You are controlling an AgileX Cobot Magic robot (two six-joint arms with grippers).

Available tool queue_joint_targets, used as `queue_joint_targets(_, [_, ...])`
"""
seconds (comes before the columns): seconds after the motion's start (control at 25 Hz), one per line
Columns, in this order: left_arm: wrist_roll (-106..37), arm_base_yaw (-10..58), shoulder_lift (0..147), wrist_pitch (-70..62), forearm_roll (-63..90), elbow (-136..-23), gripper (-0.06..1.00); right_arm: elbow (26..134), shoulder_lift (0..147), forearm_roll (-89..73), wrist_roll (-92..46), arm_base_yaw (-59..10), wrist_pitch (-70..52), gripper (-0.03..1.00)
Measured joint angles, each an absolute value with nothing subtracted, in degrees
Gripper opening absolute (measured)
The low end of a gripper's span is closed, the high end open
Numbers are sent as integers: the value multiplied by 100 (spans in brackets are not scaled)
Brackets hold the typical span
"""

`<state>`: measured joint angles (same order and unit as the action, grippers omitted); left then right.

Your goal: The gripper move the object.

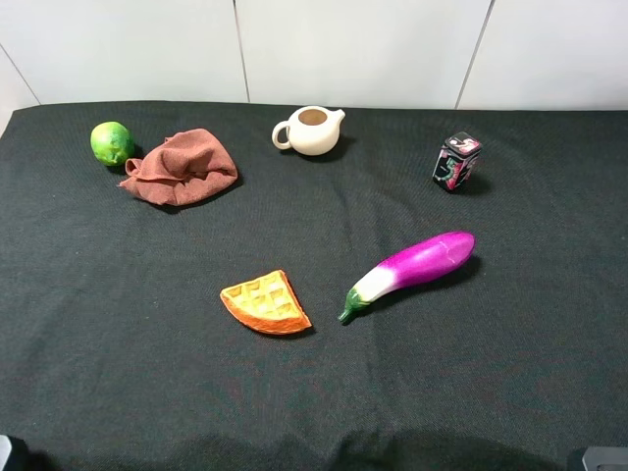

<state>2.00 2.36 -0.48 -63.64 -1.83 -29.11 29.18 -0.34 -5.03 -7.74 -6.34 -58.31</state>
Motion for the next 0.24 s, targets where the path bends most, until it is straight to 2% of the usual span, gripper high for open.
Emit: queue_joint_targets(0.24, [200,236,-48,-6364,-183,-2911,99,2918,-34,-503,-774,-634,-5831,69])
